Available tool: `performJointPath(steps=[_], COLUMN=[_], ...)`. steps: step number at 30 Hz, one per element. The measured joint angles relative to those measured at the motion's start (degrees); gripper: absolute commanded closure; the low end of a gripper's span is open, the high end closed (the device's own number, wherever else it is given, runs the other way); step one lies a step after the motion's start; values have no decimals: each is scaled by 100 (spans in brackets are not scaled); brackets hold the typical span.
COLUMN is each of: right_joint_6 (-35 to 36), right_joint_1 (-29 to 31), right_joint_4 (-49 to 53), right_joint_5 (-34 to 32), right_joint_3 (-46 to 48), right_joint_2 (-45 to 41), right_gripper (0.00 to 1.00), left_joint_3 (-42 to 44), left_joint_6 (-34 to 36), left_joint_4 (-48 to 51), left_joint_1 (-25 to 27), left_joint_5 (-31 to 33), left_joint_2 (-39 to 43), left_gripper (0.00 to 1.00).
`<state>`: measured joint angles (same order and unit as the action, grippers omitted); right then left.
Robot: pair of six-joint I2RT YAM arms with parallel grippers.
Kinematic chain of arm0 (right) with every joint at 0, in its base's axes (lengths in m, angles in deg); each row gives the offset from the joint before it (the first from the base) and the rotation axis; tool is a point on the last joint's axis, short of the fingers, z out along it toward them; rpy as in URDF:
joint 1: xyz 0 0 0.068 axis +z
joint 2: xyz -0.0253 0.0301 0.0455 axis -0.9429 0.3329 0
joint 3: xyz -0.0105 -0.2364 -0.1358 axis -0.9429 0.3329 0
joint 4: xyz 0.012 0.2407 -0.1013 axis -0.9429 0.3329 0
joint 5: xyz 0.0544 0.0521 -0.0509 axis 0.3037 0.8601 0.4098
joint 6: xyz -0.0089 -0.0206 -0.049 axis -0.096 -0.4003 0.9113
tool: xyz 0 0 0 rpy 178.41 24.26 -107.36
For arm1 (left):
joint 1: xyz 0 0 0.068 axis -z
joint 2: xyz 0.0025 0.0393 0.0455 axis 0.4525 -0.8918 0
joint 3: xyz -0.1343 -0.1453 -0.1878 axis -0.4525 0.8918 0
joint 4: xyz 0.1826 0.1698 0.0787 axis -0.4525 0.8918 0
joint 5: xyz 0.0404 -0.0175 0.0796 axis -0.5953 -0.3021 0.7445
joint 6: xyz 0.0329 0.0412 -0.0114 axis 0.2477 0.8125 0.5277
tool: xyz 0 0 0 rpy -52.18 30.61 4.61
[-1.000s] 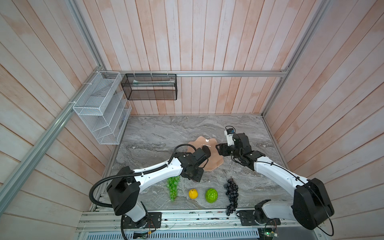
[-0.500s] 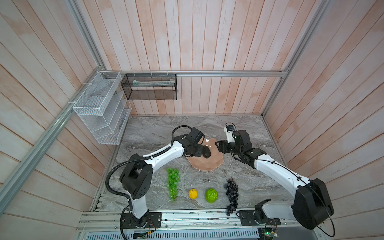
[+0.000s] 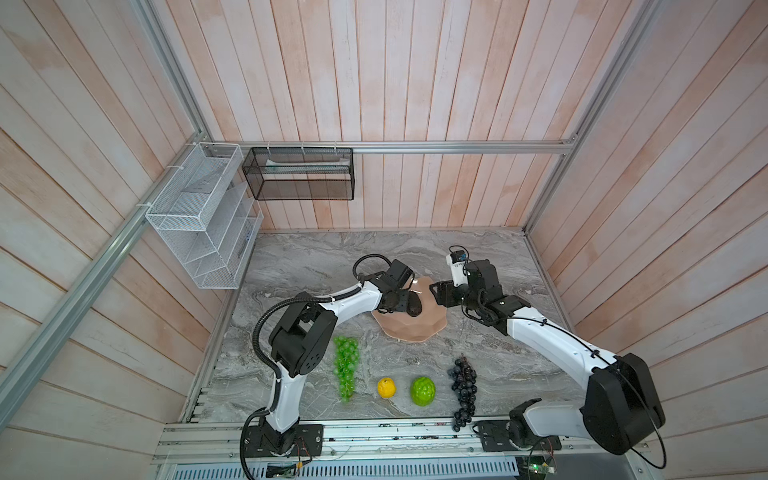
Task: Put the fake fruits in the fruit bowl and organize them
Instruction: 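Grasp the purple fruit with the left gripper and place it beside the avocado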
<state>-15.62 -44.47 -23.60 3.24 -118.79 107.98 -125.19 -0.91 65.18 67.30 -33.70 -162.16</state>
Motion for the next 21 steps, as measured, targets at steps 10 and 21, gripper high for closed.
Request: performJointPath(steps=[10, 21], right_joint_6=[24, 15], right_joint_1=[0, 7], right_joint_4=[26, 332], right_joint_5=[2, 76], right_joint_3=[0, 0], right_joint_2=[-2, -184], right_gripper=[28, 28], left_joint_3=[-39, -35], left_joint_6=[-173, -240], left_joint_4=[-162, -146], left_joint_1=[0, 0], left_joint_5=[-28, -33], left_joint_2=[-9, 376], left_gripper=[33, 25])
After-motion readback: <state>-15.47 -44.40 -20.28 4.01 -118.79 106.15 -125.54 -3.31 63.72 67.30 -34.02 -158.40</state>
